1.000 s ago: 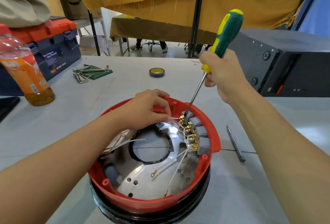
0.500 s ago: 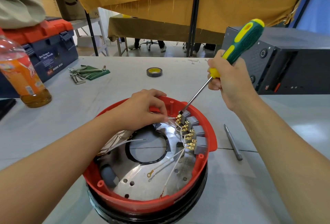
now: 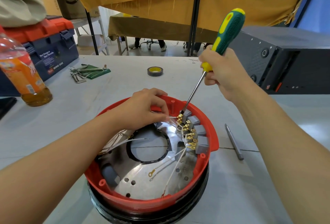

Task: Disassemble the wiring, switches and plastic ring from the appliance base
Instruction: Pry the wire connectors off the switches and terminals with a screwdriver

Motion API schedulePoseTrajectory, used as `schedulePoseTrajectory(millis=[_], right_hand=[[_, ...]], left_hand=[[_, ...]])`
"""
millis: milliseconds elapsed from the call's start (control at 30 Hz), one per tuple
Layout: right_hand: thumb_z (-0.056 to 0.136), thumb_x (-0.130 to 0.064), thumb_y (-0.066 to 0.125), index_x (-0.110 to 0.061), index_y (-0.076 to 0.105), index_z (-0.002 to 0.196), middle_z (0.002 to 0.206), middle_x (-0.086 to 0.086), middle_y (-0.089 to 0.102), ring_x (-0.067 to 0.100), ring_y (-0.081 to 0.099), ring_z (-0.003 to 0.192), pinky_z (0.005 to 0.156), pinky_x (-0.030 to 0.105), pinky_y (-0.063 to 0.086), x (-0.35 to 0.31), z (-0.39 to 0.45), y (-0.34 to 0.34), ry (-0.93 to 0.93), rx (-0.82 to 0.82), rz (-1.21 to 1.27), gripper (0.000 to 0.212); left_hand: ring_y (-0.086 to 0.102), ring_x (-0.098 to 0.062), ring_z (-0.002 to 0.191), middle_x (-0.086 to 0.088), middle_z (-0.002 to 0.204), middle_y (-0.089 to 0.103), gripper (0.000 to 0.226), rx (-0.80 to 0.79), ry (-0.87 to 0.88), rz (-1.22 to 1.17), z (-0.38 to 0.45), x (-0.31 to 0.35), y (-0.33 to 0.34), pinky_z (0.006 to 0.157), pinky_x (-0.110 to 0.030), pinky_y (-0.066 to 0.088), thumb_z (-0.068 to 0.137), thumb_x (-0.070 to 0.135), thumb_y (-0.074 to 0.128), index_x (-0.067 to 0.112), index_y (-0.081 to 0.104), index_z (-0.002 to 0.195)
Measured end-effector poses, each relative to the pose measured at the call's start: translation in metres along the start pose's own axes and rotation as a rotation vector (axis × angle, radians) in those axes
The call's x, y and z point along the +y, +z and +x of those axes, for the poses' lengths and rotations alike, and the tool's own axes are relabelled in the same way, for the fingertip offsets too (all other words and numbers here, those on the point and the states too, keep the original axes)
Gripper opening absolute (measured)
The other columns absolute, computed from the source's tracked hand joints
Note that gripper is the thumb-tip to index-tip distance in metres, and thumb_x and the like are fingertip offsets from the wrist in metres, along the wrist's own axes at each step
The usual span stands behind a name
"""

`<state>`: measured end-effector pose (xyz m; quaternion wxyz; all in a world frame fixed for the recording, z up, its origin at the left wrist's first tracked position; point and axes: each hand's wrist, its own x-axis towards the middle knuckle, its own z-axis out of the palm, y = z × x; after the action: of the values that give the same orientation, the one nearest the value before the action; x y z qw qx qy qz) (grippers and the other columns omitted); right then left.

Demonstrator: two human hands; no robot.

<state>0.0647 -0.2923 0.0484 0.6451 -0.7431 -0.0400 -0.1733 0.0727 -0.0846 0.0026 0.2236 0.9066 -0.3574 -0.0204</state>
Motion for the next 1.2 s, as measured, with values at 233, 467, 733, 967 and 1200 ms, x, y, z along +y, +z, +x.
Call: schedulePoseTrajectory(millis=[233,467,733,967,1200], right_hand=[[0.086,-0.011,0.051,-0.015,0.039,0.073,0.054,-0.001,0.040,0.005,0.026,0.033,0.036,0.016,0.027,0.026,0.009,-0.010,0.250,0.130,0.266,0.018],[0.085,-0.011,0.051,-0.016,0.038,0.075,0.042,-0.006,0.040,0.005,0.027,0.032,0.035,0.017,0.028,0.030,0.014,-0.010,0.324,0.111,0.308,0.018],[0.088,-0.012,0.052,-0.016,0.040,0.078,0.057,-0.001,0.041,0.004,0.028,0.034,0.035,0.018,0.030,0.026,0.007,-0.010,0.261,0.144,0.280,0.016],[0.084,-0.016,0.053,-0.015,0.039,0.072,0.049,-0.009,0.040,0.006,0.027,0.038,0.038,0.016,0.028,0.022,-0.012,-0.016,0.026,0.144,0.305,0.019],[0.087,-0.013,0.052,-0.017,0.037,0.070,0.057,-0.004,0.035,0.006,0.029,0.040,0.040,0.017,0.028,0.020,-0.026,-0.016,-0.031,0.192,0.276,0.023]], left_hand=[[0.039,-0.011,0.121,0.010,0.139,0.044,0.004,-0.006,0.006,-0.001,0.001,0.000,0.000,0.105,-0.033,0.030,0.082,0.038,0.068,0.038,0.067,0.078],[0.038,-0.011,0.122,0.011,0.139,0.043,0.006,-0.017,0.004,-0.005,0.000,0.000,0.001,0.105,-0.034,0.030,0.082,0.040,0.067,0.041,0.066,0.077],[0.038,-0.011,0.123,0.011,0.140,0.043,0.006,-0.021,-0.007,-0.009,0.001,0.000,0.000,0.105,-0.032,0.029,0.083,0.037,0.068,0.039,0.068,0.076],[0.039,-0.012,0.121,0.011,0.138,0.044,0.009,-0.017,-0.007,-0.024,0.000,0.002,-0.001,0.104,-0.032,0.030,0.083,0.035,0.068,0.039,0.067,0.075],[0.039,-0.011,0.122,0.011,0.138,0.044,0.008,-0.013,-0.015,-0.036,-0.001,0.003,-0.001,0.105,-0.033,0.029,0.082,0.032,0.068,0.035,0.069,0.075]])
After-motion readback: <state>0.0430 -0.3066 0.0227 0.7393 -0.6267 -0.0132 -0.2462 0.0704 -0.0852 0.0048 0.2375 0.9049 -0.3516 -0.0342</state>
